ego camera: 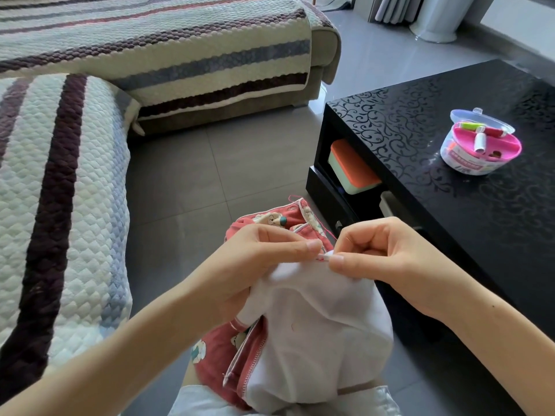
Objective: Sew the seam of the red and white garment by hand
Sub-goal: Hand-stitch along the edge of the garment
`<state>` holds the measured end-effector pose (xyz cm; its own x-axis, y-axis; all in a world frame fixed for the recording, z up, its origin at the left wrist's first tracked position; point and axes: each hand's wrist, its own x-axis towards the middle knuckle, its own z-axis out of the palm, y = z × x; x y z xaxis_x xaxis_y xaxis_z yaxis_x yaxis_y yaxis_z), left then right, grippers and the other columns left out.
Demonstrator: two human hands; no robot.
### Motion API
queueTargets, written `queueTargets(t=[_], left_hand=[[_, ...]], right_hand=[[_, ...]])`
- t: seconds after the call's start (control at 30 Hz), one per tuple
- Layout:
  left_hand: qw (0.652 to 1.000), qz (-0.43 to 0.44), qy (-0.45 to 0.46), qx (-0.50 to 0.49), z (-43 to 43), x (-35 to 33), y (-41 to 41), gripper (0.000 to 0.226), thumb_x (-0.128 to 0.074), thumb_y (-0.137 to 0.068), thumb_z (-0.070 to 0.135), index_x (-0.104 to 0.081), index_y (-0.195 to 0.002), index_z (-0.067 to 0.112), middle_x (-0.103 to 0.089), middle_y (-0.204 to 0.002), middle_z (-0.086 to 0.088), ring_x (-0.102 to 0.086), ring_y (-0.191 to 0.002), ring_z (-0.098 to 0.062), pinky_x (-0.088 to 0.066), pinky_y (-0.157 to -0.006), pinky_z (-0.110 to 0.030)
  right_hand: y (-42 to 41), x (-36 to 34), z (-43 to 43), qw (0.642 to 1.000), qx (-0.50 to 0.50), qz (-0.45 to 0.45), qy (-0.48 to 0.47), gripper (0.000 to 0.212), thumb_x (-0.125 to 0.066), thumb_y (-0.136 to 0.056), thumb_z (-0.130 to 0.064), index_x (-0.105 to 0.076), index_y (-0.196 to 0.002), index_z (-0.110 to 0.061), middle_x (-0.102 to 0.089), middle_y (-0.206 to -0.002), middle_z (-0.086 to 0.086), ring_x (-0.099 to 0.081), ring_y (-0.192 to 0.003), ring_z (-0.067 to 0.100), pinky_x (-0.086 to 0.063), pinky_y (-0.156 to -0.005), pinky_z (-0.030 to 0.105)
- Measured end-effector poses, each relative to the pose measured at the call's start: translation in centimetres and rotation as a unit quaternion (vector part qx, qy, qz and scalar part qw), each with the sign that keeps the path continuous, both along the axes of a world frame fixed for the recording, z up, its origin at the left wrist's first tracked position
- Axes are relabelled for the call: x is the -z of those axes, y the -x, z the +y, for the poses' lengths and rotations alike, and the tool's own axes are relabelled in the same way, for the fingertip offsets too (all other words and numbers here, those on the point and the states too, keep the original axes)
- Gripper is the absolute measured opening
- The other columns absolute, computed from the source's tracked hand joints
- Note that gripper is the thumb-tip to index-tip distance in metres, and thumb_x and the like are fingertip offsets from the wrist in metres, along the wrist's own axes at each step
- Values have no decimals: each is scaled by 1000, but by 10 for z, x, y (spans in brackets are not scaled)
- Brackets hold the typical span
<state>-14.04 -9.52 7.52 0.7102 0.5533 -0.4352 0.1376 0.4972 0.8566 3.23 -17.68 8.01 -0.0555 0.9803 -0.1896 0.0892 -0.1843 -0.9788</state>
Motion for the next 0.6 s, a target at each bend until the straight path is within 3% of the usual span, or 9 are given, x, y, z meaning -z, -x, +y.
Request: queueTargets(t=[0.13, 0.23, 0.33, 0.5, 0.6], left_hand=[[999, 20, -3, -36, -2, 2, -5, 11, -68, -75, 11, -73, -77, 1, -69, -71, -11, -64, -63, -14, -51, -57, -18], [998, 33, 17, -47, -3, 5, -5, 23, -70, -66, 22, -72, -78, 3, -68, -71, -12, -63, -61, -16, -51, -55, -20], [997, 51, 36, -41, -3, 4, -5, 27, -67, -75, 27, -69, -83, 1, -65, -73, -13, -61, -60, -16, -51, -55, -19], [992, 128, 4, -1, 0, 3, -7, 42, -56, -89, 42, -61, -64, 9, -56, -53, -1, -51, -46, -7, -41, -45, -14], [989, 144, 15, 34, 0, 0, -10, 55, -63, -75, 50, -65, -87, -4, -65, -78, -21, -61, -67, -21, -49, -66, -27]], right_hand=[[-1, 0, 0, 1000, -7, 0, -1, 11, -69, -70, -14, -67, -61, -9, -56, -57, 0, -51, -56, 7, -42, -56, 13], [-2, 0, -1, 1000, -14, 2, -1, 10, -68, -70, -12, -67, -60, -10, -58, -57, 0, -53, -57, 6, -43, -58, 13], [-3, 1, -1, 1000, -19, 0, -5, 11, -68, -71, -11, -67, -59, -11, -57, -56, -1, -52, -56, 6, -43, -57, 13], [-5, 1, 1, 999, -33, -33, -18, 12, -70, -71, -15, -67, -60, -12, -54, -56, 1, -48, -57, 11, -38, -54, 19], [-6, 3, 1, 996, -38, -77, -35, 16, -73, -72, -21, -68, -65, -7, -41, -56, 16, -34, -58, 22, -25, -53, 36]])
